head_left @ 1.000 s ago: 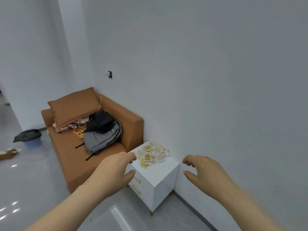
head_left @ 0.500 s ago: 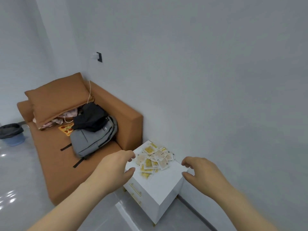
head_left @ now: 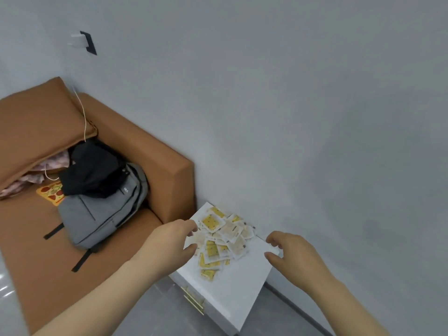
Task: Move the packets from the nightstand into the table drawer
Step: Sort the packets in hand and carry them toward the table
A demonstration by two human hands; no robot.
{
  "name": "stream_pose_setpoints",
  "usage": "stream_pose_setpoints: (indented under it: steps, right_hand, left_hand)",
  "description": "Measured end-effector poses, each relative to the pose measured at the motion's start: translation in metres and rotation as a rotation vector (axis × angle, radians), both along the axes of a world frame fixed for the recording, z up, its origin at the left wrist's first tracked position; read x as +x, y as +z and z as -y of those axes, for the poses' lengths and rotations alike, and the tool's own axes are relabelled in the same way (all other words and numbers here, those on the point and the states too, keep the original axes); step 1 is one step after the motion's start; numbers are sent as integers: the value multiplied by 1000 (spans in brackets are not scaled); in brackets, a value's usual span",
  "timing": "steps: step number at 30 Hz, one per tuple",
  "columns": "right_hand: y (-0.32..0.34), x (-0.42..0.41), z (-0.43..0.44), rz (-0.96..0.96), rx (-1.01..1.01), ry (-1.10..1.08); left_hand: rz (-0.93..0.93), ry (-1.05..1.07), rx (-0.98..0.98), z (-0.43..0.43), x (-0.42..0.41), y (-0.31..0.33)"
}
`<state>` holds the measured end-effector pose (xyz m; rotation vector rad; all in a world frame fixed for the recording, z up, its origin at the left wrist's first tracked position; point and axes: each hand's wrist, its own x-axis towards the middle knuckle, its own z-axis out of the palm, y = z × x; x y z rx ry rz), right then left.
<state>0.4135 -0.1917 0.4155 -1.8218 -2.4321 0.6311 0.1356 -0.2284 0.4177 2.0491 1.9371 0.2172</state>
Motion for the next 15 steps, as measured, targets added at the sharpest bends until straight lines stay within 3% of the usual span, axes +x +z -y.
stream_pose_setpoints:
  steps: [15]
  right_hand:
    - [-103, -33, -145, 52, -300, -55]
  left_hand:
    - [65, 28, -223, -155, -21, -111]
